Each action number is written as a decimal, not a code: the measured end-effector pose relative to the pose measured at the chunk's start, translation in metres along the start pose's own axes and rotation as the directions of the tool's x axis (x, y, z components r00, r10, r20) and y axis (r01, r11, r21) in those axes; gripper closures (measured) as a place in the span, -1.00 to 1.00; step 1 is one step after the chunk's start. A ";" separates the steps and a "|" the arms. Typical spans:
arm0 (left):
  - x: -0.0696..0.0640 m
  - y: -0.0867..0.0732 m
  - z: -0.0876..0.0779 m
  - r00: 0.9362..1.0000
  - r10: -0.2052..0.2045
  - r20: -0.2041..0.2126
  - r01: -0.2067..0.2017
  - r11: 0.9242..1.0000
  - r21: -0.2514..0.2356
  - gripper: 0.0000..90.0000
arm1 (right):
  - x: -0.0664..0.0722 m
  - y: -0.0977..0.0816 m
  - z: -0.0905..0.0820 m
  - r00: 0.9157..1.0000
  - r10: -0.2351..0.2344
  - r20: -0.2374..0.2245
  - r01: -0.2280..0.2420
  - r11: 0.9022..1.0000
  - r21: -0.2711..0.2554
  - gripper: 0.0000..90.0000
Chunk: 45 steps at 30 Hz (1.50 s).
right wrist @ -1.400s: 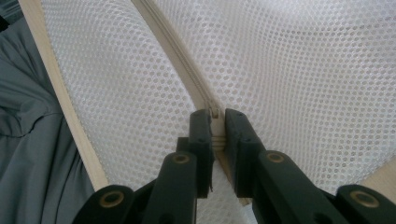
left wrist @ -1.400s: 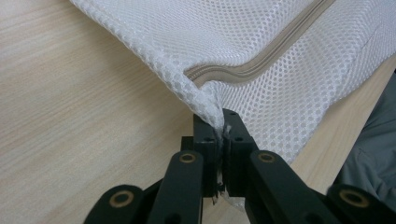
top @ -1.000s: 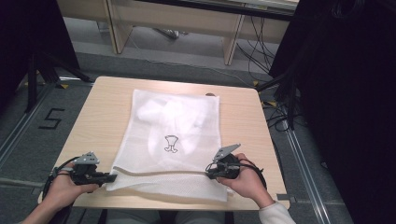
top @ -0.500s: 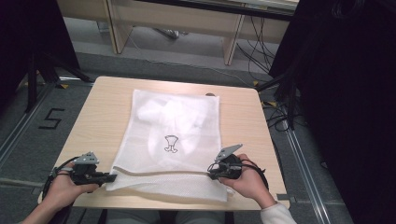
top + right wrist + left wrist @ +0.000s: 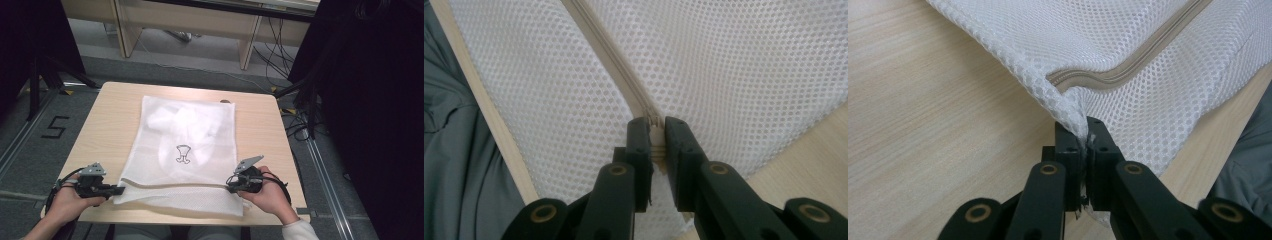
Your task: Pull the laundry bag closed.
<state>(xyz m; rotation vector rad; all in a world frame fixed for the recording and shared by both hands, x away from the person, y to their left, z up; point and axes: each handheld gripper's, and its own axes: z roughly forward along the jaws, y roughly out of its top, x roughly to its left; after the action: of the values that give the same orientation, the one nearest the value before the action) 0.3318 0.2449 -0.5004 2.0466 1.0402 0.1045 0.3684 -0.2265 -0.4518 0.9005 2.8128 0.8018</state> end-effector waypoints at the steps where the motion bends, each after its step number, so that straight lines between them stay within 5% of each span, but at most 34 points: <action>1: 0.000 0.000 0.000 1.000 0.001 -0.001 -0.001 1.000 0.000 0.91 | 0.000 0.000 0.000 1.000 0.009 0.003 -0.009 1.000 0.007 0.83; 8: 0.000 0.000 -0.001 1.000 -0.008 -0.009 0.008 1.000 0.007 0.91 | -0.001 -0.004 -0.002 1.000 0.023 0.011 -0.023 1.000 0.010 0.83; 11: 0.000 0.000 -0.001 1.000 -0.009 -0.005 0.009 1.000 0.009 0.91 | -0.004 -0.006 -0.002 1.000 -0.011 0.016 0.011 1.000 -0.001 0.83; 12: 0.000 0.000 0.000 1.000 -0.011 -0.008 0.011 1.000 -0.003 0.91 | -0.002 -0.007 -0.002 1.000 0.021 0.012 -0.021 1.000 0.008 0.83; 19: 0.001 0.000 -0.001 1.000 -0.013 0.000 0.013 1.000 0.015 0.91 | -0.005 -0.012 -0.004 0.999 0.037 0.013 -0.038 0.999 0.017 0.83; 28: 0.002 -0.001 0.000 1.000 -0.028 -0.014 0.028 1.000 0.006 0.91 | -0.008 -0.014 -0.003 1.000 0.021 0.014 -0.022 0.999 0.025 0.83; 31: 0.004 0.000 -0.002 1.000 -0.006 -0.015 0.007 0.999 0.045 0.91 | -0.009 -0.015 -0.004 1.000 0.024 0.005 -0.024 0.999 0.022 0.83; 35: 0.003 -0.001 0.000 0.999 -0.034 -0.016 0.034 0.999 0.019 0.90 | -0.010 -0.018 -0.004 0.999 0.034 0.003 -0.034 0.999 0.036 0.83; 38: 0.004 0.000 -0.002 1.000 -0.015 -0.016 0.016 0.998 0.053 0.90 | -0.011 -0.018 -0.003 0.999 0.037 -0.002 -0.037 0.998 0.049 0.83; 40: 0.003 -0.002 0.001 0.999 -0.035 -0.023 0.035 0.999 0.018 0.90 | -0.010 -0.019 -0.002 0.999 0.033 0.001 -0.033 0.998 0.059 0.83; 43: 0.003 -0.001 -0.001 0.999 -0.029 -0.018 0.030 0.999 0.045 0.90 | -0.010 -0.020 -0.001 0.999 0.052 -0.006 -0.051 0.997 0.066 0.83; 45: 0.003 -0.002 0.001 0.999 -0.033 -0.023 0.034 0.999 0.019 0.90 | -0.010 -0.020 0.000 0.999 0.050 -0.004 -0.050 0.996 0.071 0.83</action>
<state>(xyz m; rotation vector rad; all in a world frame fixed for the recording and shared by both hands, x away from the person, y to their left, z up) 0.3329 0.2472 -0.5029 2.0486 1.0931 0.1008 0.3661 -0.2456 -0.4620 0.9840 2.8505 0.7154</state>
